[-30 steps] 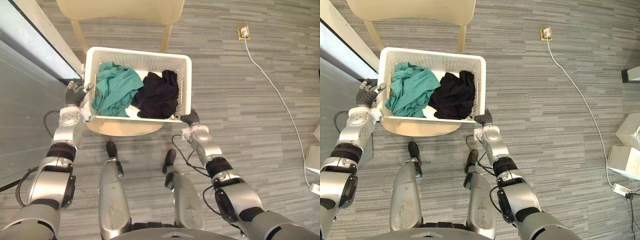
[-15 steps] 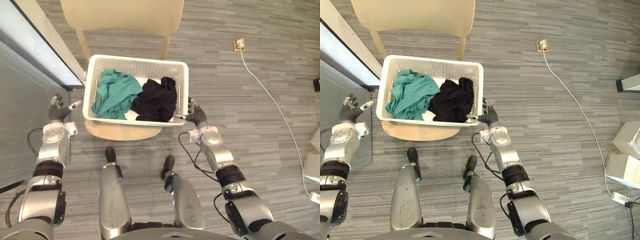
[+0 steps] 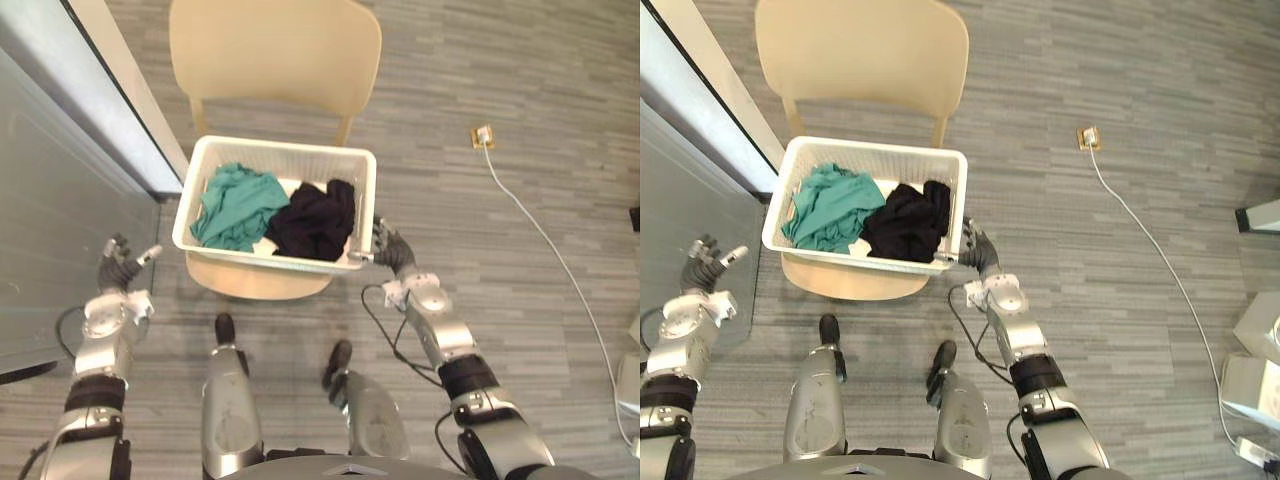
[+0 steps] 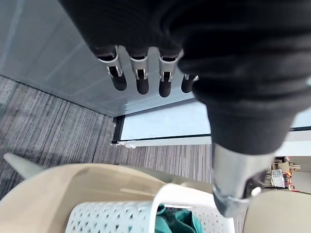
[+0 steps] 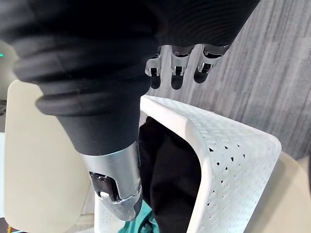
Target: Pick up the laundry basket with both hands and put the clothes into the washing machine.
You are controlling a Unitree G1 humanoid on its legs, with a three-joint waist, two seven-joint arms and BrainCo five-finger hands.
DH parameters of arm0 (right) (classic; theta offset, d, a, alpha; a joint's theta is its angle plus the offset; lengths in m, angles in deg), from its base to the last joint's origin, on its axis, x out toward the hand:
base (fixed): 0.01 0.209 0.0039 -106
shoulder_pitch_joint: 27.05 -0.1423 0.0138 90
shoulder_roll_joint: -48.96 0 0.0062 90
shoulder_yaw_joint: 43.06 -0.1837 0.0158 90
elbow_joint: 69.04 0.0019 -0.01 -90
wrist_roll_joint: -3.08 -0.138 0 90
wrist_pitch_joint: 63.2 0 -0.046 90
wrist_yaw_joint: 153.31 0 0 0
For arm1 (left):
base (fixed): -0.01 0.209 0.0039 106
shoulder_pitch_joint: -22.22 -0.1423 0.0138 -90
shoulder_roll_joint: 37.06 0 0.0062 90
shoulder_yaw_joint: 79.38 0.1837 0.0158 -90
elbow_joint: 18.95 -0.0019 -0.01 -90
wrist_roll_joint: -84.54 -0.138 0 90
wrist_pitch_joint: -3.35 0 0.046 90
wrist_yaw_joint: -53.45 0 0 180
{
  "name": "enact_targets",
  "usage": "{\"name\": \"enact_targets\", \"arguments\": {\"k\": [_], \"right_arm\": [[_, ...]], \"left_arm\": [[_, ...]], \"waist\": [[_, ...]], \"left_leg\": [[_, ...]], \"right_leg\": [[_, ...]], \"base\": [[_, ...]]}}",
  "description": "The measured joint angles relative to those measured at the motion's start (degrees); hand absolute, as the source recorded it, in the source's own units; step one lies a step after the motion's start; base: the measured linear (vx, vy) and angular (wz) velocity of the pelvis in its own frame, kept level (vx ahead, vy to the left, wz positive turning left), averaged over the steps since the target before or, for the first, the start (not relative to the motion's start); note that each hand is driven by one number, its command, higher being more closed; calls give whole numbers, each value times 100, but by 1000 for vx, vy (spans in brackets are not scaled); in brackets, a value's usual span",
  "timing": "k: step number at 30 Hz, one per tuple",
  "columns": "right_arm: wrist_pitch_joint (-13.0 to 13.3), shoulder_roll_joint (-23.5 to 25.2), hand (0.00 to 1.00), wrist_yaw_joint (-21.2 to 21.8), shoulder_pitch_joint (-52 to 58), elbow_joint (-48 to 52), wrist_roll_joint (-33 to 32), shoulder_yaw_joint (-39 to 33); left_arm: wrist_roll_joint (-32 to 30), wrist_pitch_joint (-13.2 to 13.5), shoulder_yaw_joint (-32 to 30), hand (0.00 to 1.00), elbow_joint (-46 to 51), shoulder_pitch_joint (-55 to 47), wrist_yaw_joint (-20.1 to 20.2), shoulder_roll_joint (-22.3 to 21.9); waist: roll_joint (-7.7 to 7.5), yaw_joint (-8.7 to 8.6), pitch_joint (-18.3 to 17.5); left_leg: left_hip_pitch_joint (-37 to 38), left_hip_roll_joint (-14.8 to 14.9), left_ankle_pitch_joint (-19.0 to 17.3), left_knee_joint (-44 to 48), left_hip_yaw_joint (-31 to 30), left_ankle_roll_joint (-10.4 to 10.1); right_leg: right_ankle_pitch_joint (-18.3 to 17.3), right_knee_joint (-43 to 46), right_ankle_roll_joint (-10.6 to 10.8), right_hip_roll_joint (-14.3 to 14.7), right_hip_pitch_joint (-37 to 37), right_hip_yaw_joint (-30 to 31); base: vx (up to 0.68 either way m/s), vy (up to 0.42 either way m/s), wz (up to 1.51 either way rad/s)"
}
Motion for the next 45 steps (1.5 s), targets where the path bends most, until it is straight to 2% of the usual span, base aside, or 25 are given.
{"name": "enact_targets", "arguments": {"k": [5,13,17,22,25,27,31,35,37,41,42,45], "right_arm": [[20,12,0,279,283,-226,112,-10],[-24,35,0,291,283,-1488,410,-263],[-75,70,0,262,246,-1807,550,-384],[-101,173,0,228,359,-1683,557,-744],[-100,286,0,228,841,-1104,775,-1001],[-23,521,0,174,1374,-664,784,-1566],[17,652,0,19,2039,-687,785,-1978],[14,819,0,9,2445,-1447,783,-2342],[12,909,0,9,2561,-1823,777,-2473],[-6,1022,0,-45,2607,-2814,633,-2882],[-17,1081,0,-123,2620,-3267,453,-2999],[-71,1127,0,-148,2673,-3510,282,-3149]], "left_arm": [[0,14,2,0,148,-536,195,-198],[0,12,11,0,75,-939,319,-505],[8,12,17,0,18,-1044,329,-689],[126,12,-1,0,15,-1281,325,-844],[125,12,-54,0,-28,-1655,334,-993],[126,11,-524,0,-258,-1929,341,-1310],[132,-26,-702,0,-671,-2309,352,-1525],[224,-57,-838,0,-1444,-2429,392,-1811],[224,-87,-897,0,-1819,-2442,424,-1893],[161,-175,-906,0,-2594,-2439,426,-2016],[17,-270,-911,0,-2841,-2442,447,-2015],[-676,-361,-950,0,-3020,-2414,480,-2011]], "waist": [[37,-15,-461],[102,36,-737],[119,34,-966],[149,17,-1143],[163,18,-1283],[177,4,-1427],[194,-125,-1579],[209,-175,-1648],[226,-262,-1702],[260,-287,-1760],[256,-293,-1758],[250,-340,-1766]], "left_leg": [[361,-82,83,-343,84,-30],[878,-269,484,-1156,147,-24],[936,-316,599,-1365,142,-14],[1102,-390,723,-1653,162,8],[1279,-443,736,-1806,231,10],[1463,-478,736,-1944,350,10],[1602,-518,735,-2055,444,8],[1851,-525,704,-2128,615,-14],[1931,-528,664,-2130,631,-26],[2171,-536,576,-2134,829,-66],[2353,-528,521,-2148,938,-104],[2493,-528,477,-2166,1100,-106]], "right_leg": [[-16,-140,28,-52,253,-22],[-4,-308,62,-128,484,-77],[35,-431,88,-137,517,-126],[115,-617,144,-165,645,-171],[158,-741,187,-167,791,-157],[178,-836,216,-165,869,-67],[189,-909,234,-167,919,-10],[191,-976,238,-161,1027,148],[194,-1030,243,-157,1118,159],[207,-1089,213,-151,1232,358],[208,-1094,212,-141,1328,464],[204,-1111,216,-134,1344,618]], "base": [[64,-2,3],[-8,8,4],[4,16,5],[17,15,4],[57,13,-5],[73,12,-18],[55,13,-12],[23,11,-19],[12,10,-7],[10,18,-27],[-13,14,-33],[-26,11,-31]]}}
